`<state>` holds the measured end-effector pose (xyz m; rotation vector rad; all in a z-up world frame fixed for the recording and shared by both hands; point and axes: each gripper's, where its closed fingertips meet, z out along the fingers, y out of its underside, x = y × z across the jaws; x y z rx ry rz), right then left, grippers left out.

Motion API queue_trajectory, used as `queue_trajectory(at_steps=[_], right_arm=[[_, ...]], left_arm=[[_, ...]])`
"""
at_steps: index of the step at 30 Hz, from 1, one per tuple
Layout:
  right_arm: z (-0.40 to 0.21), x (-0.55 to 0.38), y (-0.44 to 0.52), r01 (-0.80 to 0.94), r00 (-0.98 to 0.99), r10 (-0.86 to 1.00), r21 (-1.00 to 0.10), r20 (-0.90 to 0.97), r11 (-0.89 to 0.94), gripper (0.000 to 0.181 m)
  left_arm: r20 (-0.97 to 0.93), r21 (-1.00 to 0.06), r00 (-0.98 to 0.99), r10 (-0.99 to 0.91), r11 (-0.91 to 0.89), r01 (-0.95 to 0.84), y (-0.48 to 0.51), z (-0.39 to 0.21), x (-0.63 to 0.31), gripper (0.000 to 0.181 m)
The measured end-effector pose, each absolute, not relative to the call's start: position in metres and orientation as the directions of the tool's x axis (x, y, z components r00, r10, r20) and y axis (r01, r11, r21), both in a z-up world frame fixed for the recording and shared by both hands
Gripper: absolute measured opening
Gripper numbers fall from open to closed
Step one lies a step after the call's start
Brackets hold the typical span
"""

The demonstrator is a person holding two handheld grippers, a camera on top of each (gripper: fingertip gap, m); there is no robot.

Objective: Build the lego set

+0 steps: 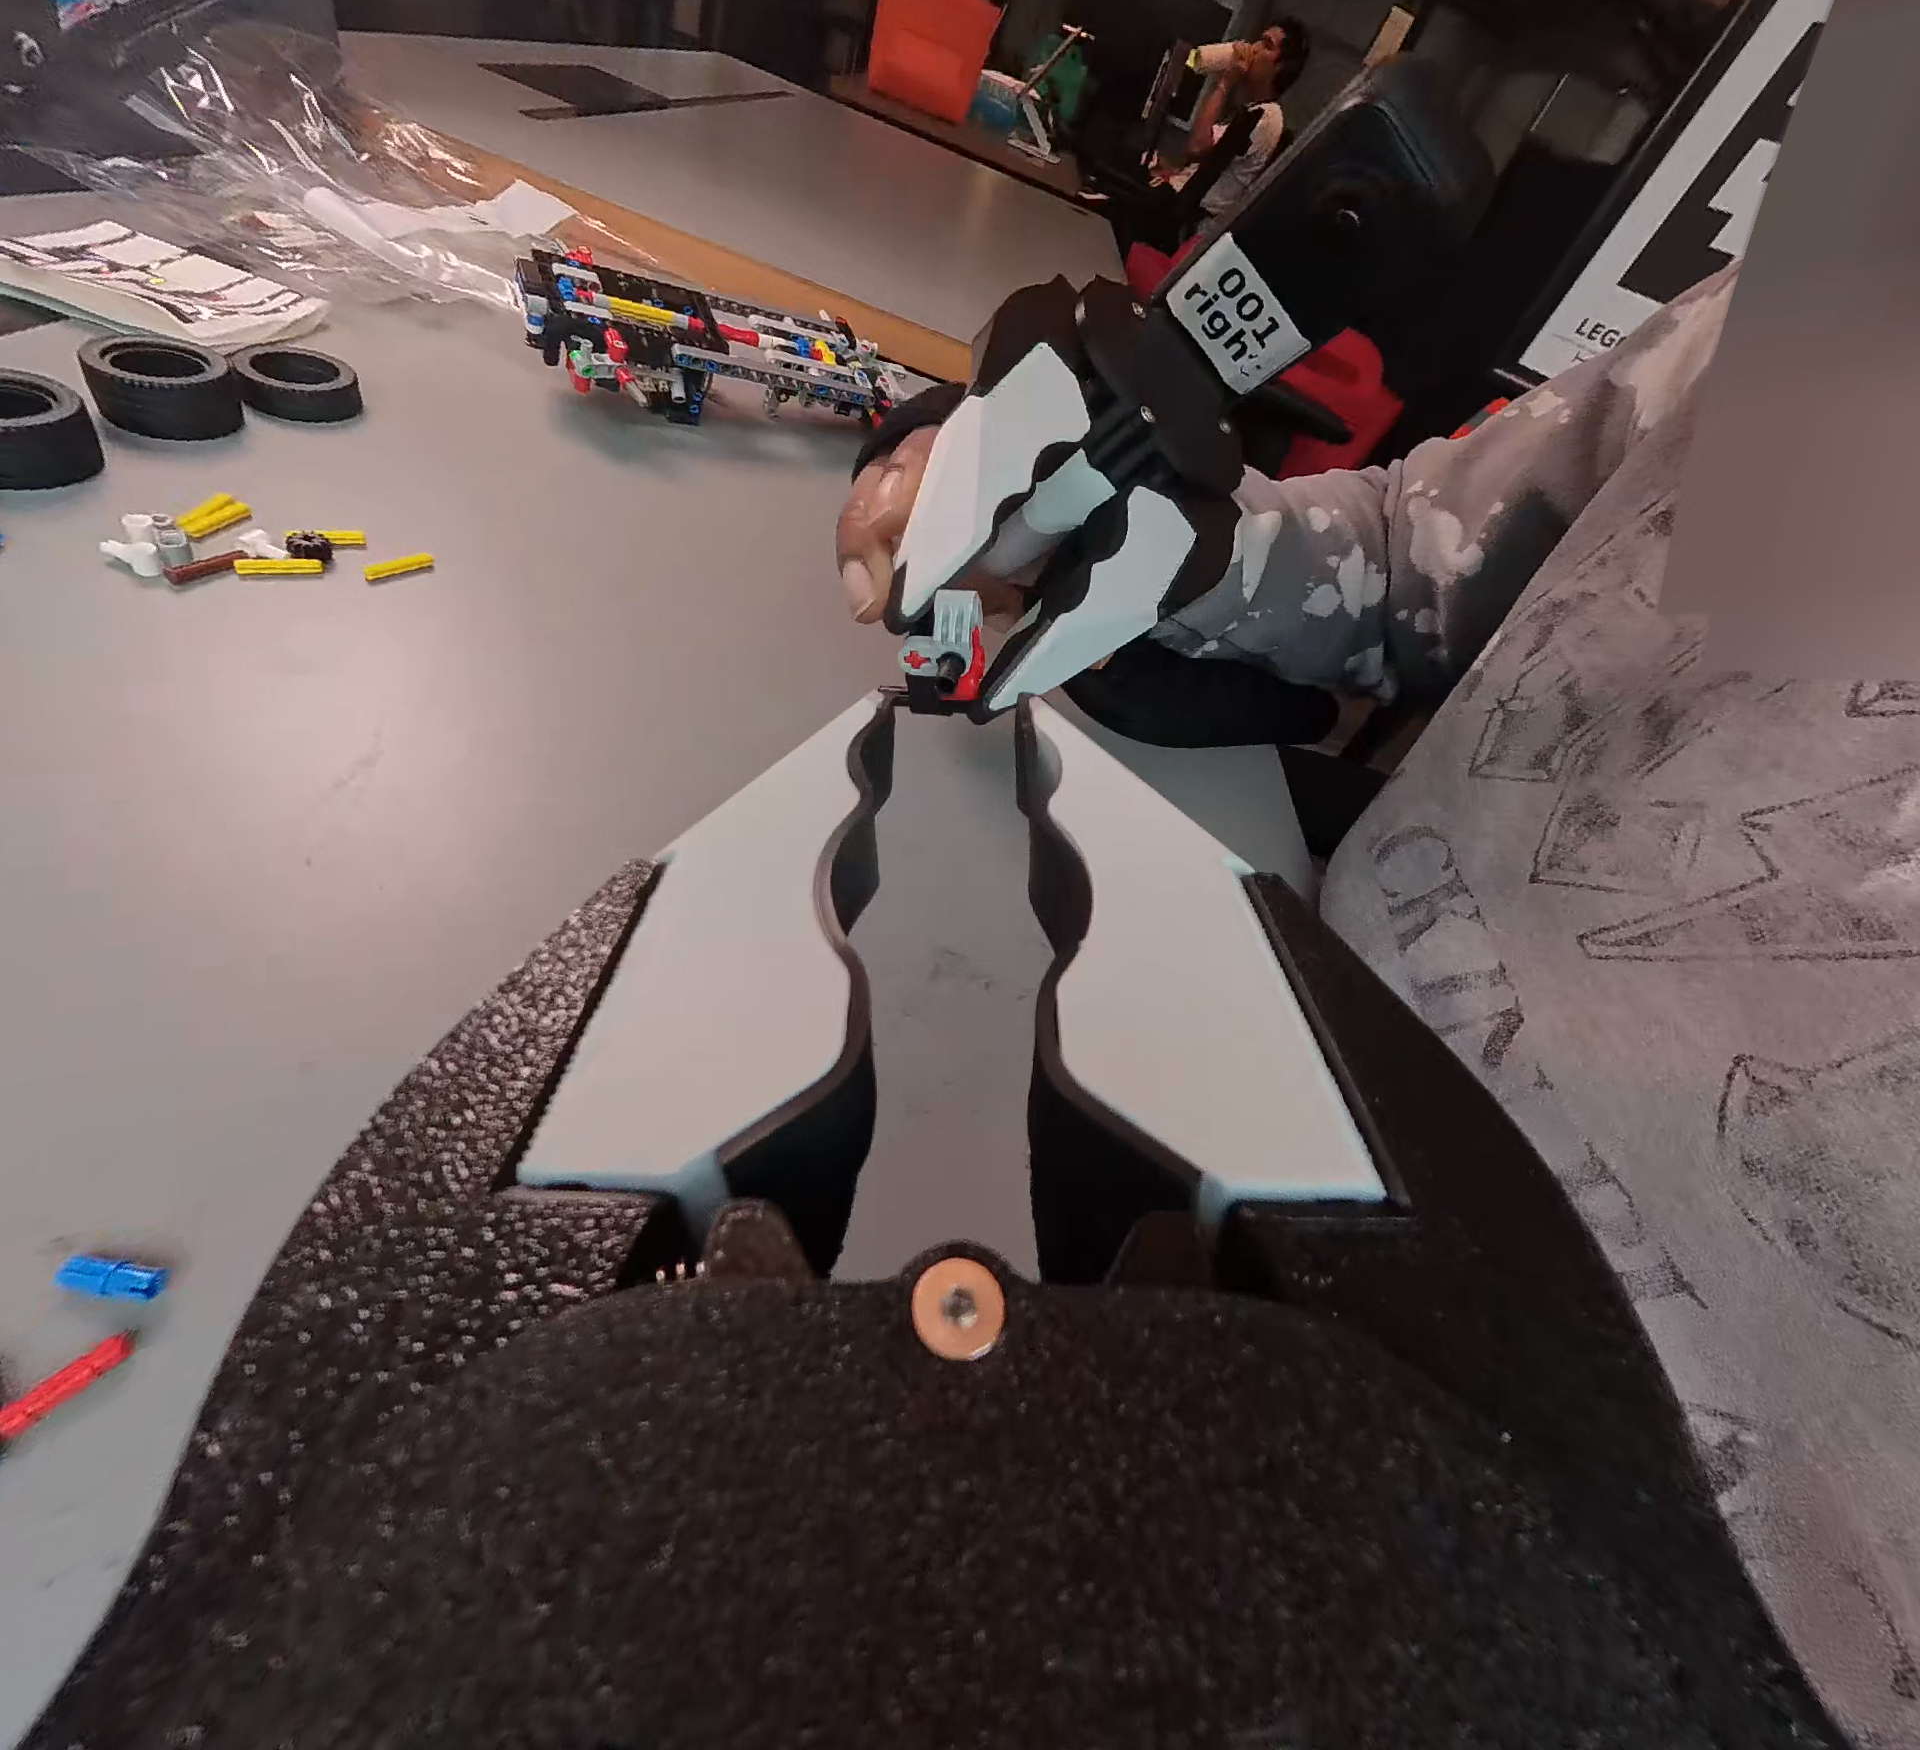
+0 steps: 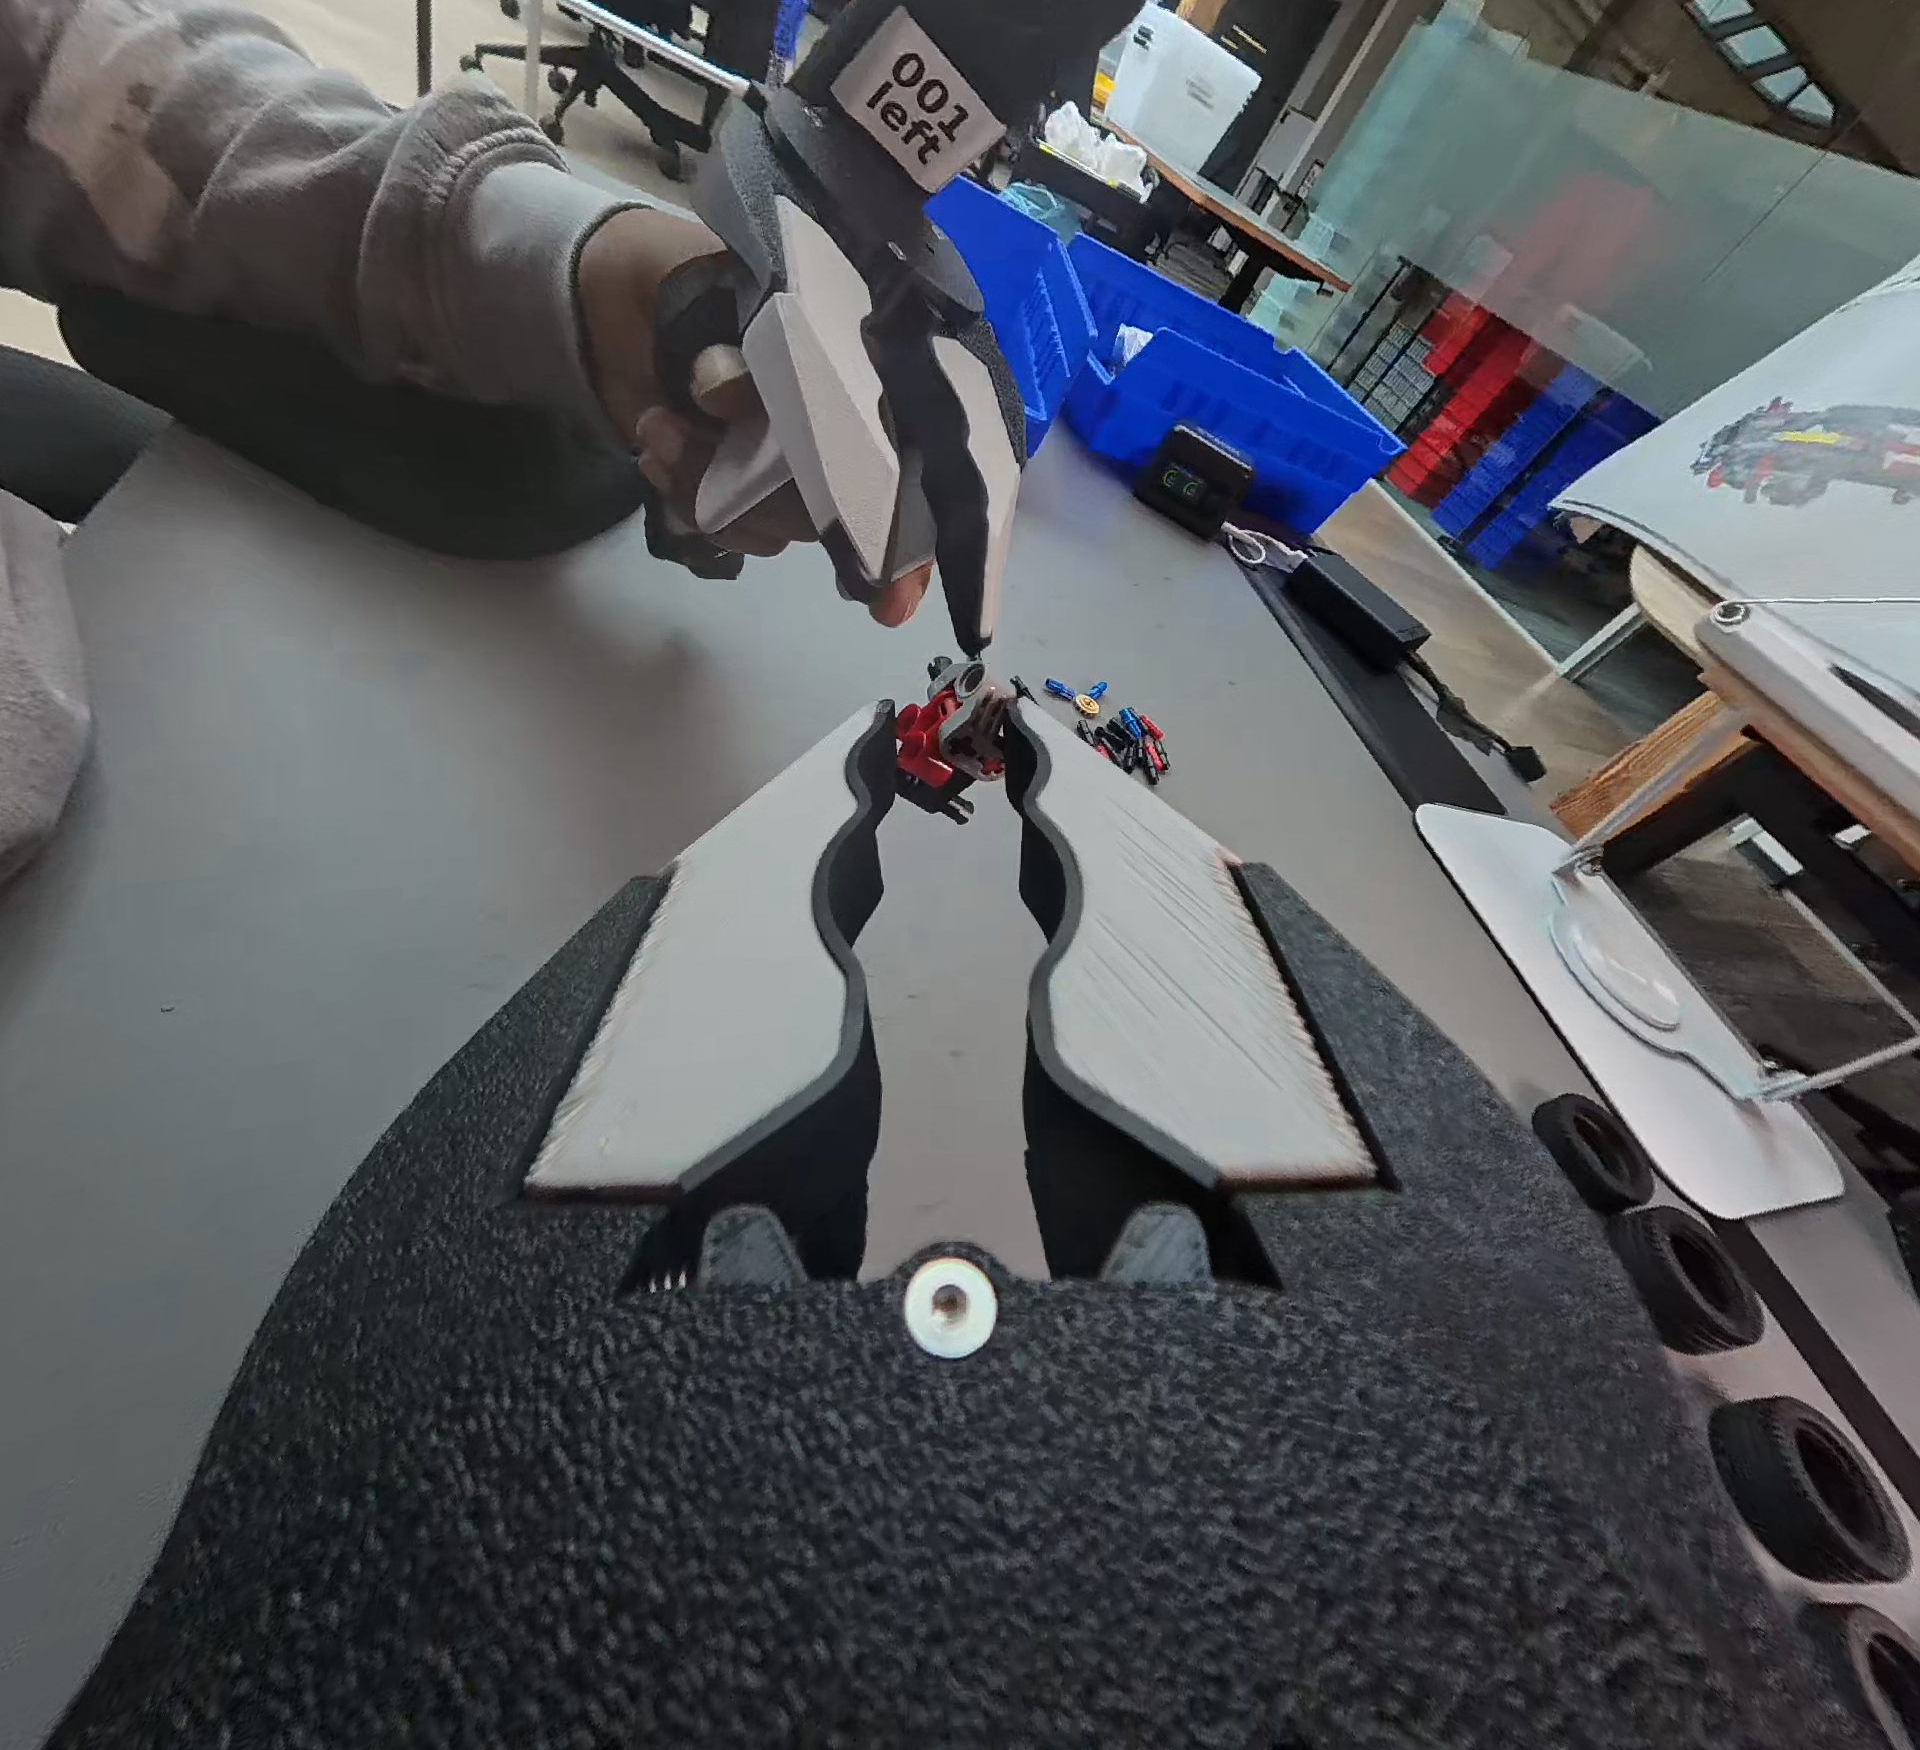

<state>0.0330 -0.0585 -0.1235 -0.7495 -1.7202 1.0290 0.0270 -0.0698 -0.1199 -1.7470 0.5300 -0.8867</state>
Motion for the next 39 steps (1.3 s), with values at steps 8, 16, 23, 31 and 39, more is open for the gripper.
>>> queue_trajectory(at_steps=[8,16,23,31,39], right_arm=[[-0.12,0.033,-0.07,-0.018,-0.31,0.785,-0.829,0.536,0.558,0.02],[-0.12,0.043,-0.078,0.07,-0.512,0.855,-0.989,0.079,0.133,0.037],[-0.118,0.047,-0.09,0.051,-0.572,0.818,-0.993,0.058,0.106,0.015],[-0.11,0.044,-0.083,0.043,-0.524,0.85,-0.995,0.053,0.088,0.013],[-0.103,0.05,-0.085,0.028,-0.542,0.839,-0.997,0.042,0.068,0.013]], left_arm=[[0.339,-0.926,0.595,-0.729,-0.37,0.075,-0.071,-0.122,0.04,0.004],[0.102,-0.975,0.621,-0.777,-0.201,-0.091,-0.079,-0.122,0.044,0.003],[0.005,-0.982,0.589,-0.808,-0.116,-0.15,-0.087,-0.118,0.055,0.003],[0.03,-0.986,0.628,-0.778,-0.125,-0.108,-0.082,-0.111,0.05,0.002],[0.099,-0.987,0.599,-0.794,-0.154,-0.041,-0.086,-0.105,0.053,0.0]])
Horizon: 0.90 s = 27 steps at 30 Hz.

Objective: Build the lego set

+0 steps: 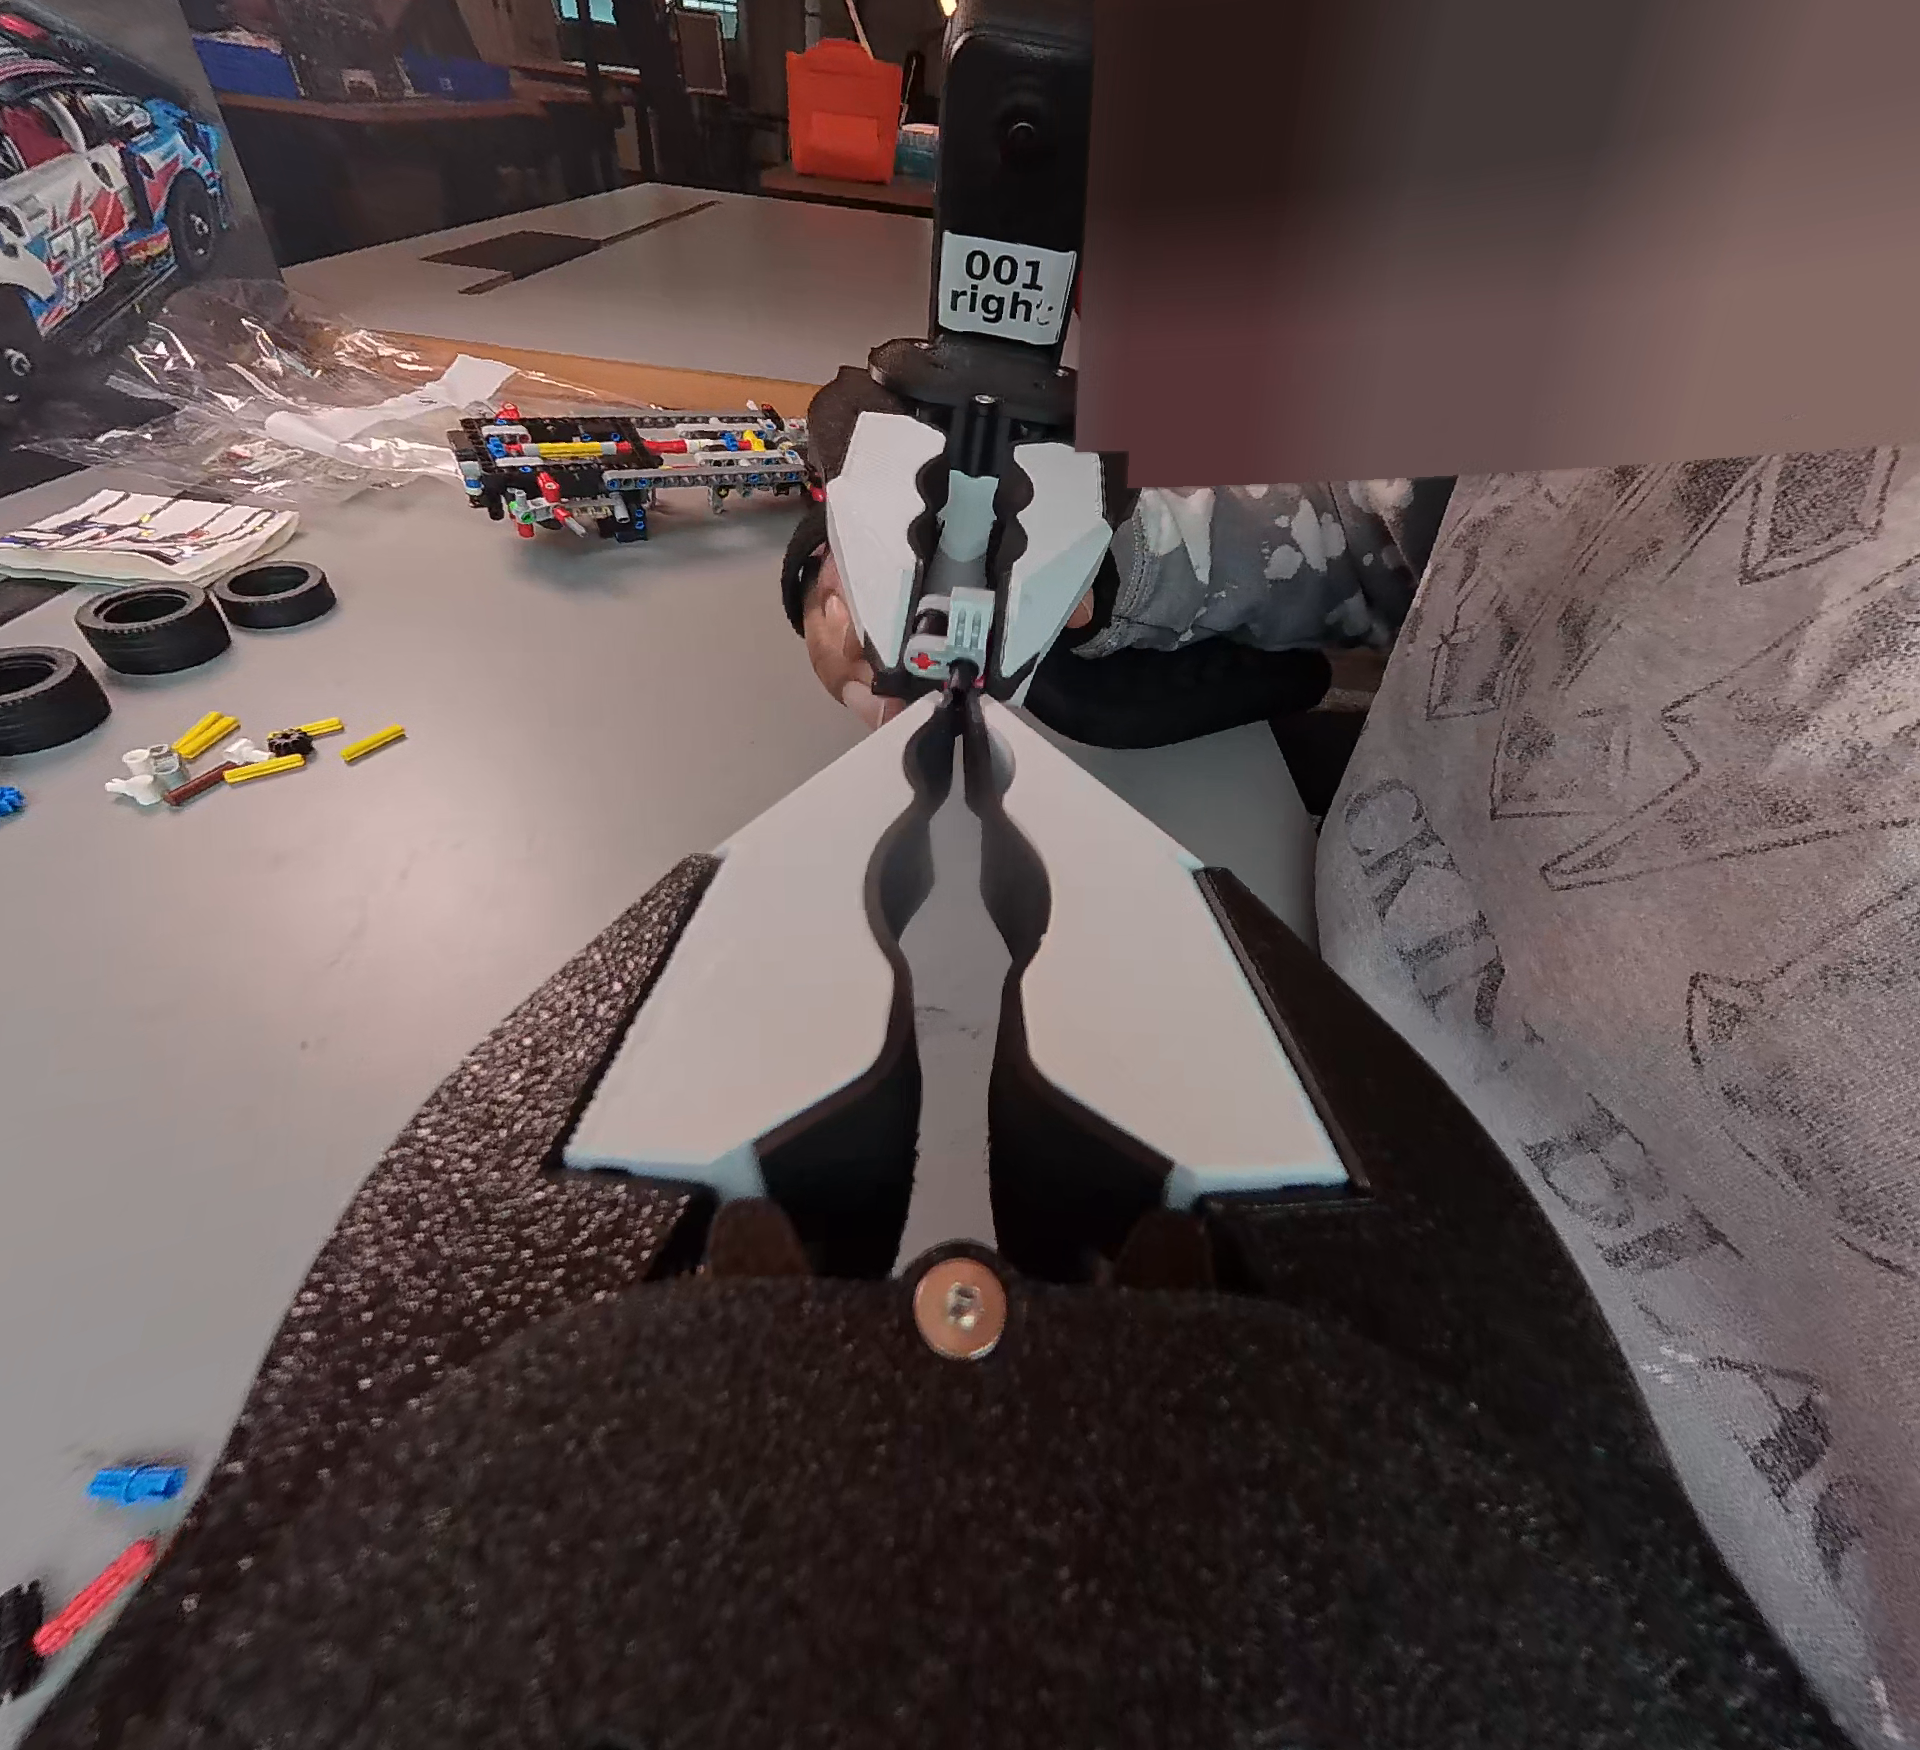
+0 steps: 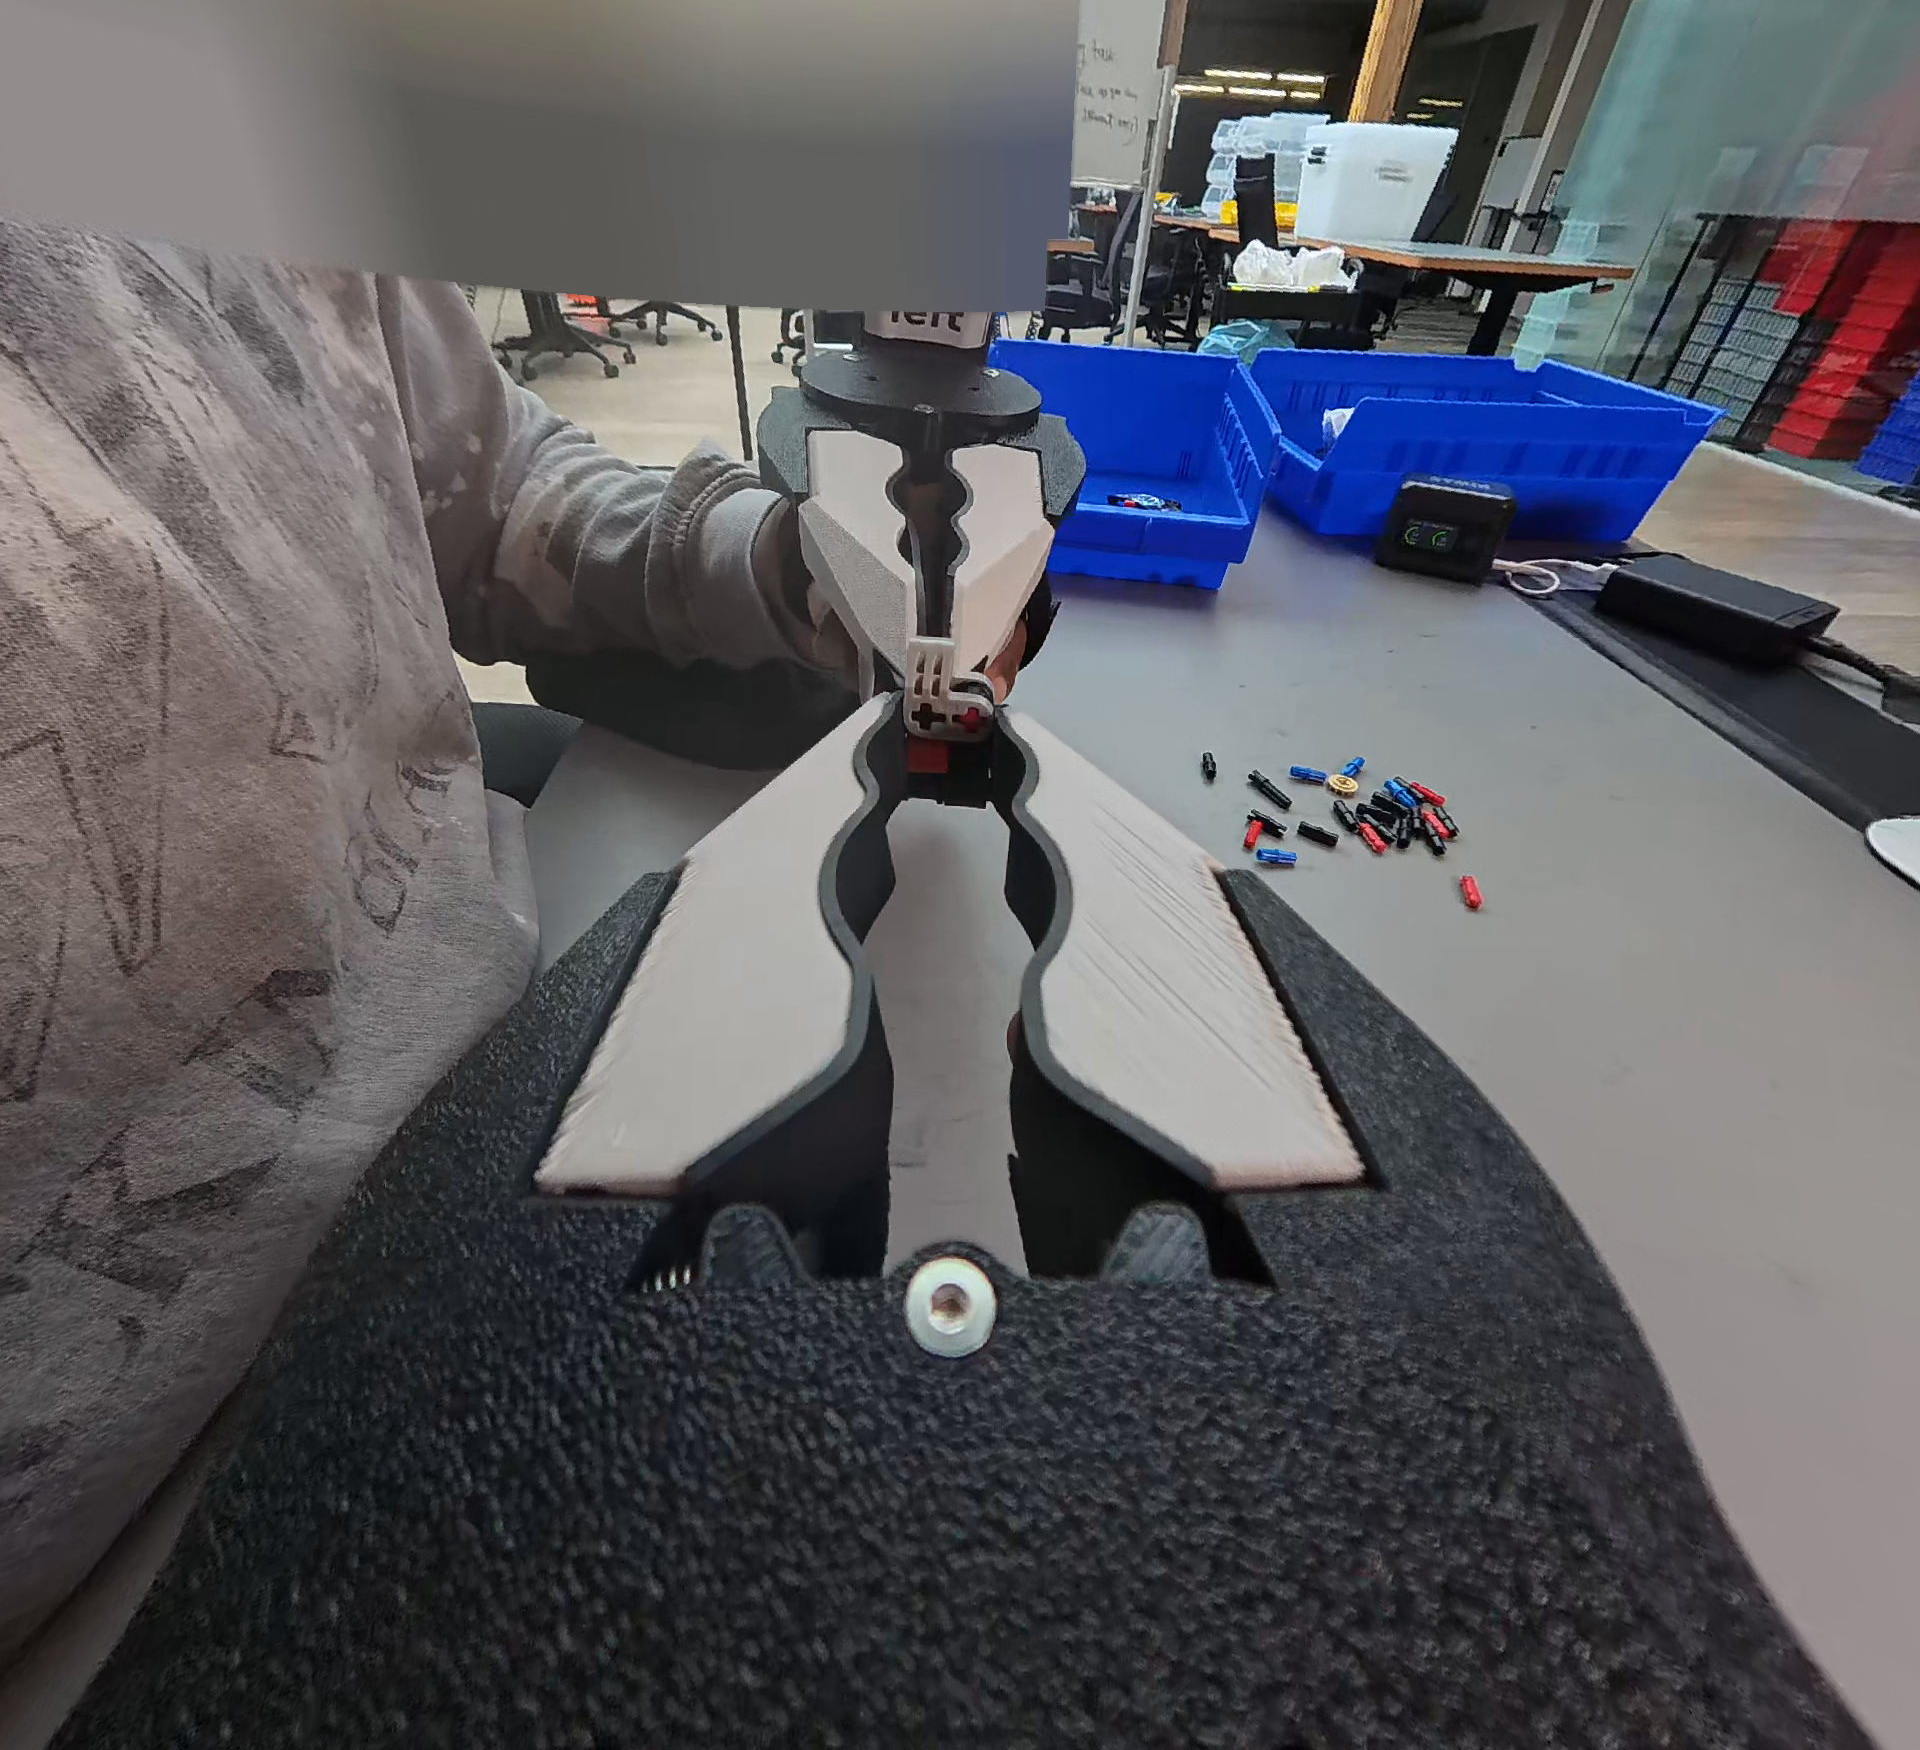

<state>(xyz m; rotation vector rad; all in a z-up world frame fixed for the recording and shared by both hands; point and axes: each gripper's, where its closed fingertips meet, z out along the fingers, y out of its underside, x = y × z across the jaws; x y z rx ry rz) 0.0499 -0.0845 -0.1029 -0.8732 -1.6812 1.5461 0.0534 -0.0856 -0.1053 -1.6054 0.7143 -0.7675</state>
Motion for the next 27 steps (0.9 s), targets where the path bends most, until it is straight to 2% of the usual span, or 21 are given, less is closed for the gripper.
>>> queue_trajectory(at_steps=[1,3,4,7,9,10,13,19,27], right_arm=[[-0.096,0.055,-0.076,-0.001,-0.528,0.849,-0.999,0.032,0.037,0.013],[-0.077,0.073,-0.029,-0.049,-0.437,0.898,-0.996,-0.047,-0.076,0.012],[-0.087,0.071,-0.035,-0.018,-0.432,0.902,-1.0,0.014,0.006,0.013],[-0.106,0.053,-0.073,0.002,-0.508,0.86,-0.998,0.055,0.065,0.015],[-0.096,0.054,-0.063,-0.029,-0.499,0.865,-0.999,0.046,0.036,0.015],[-0.095,0.054,-0.062,-0.033,-0.495,0.867,-0.998,0.056,0.046,0.015],[-0.102,0.054,-0.073,-0.043,-0.488,0.862,-0.991,0.133,0.129,0.015],[-0.101,0.054,-0.074,-0.061,-0.468,0.862,-0.98,0.194,0.187,0.015],[-0.106,0.055,-0.076,-0.07,-0.457,0.846,-0.959,0.276,0.275,0.015]], left_arm=[[0.1,-0.991,0.62,-0.778,-0.13,-0.004,-0.086,-0.098,0.041,0.0],[0.201,-0.978,0.697,-0.689,-0.095,0.188,-0.087,-0.073,-0.02,0.0],[0.18,-0.983,0.709,-0.682,-0.109,0.145,-0.088,-0.081,-0.021,0.0],[0.129,-0.98,0.646,-0.752,-0.197,-0.034,-0.078,-0.112,0.031,0.0],[0.183,-0.972,0.598,-0.78,-0.236,-0.01,-0.077,-0.108,0.043,0.017],[0.217,-0.967,0.581,-0.785,-0.256,0.015,-0.077,-0.106,0.045,0.02],[0.312,-0.946,0.534,-0.786,-0.312,0.094,-0.075,-0.103,0.052,0.014],[0.321,-0.941,0.506,-0.801,-0.328,0.079,-0.079,-0.106,0.065,0.003],[0.455,-0.89,0.402,-0.795,-0.428,0.161,-0.084,-0.106,0.067,0.011]])
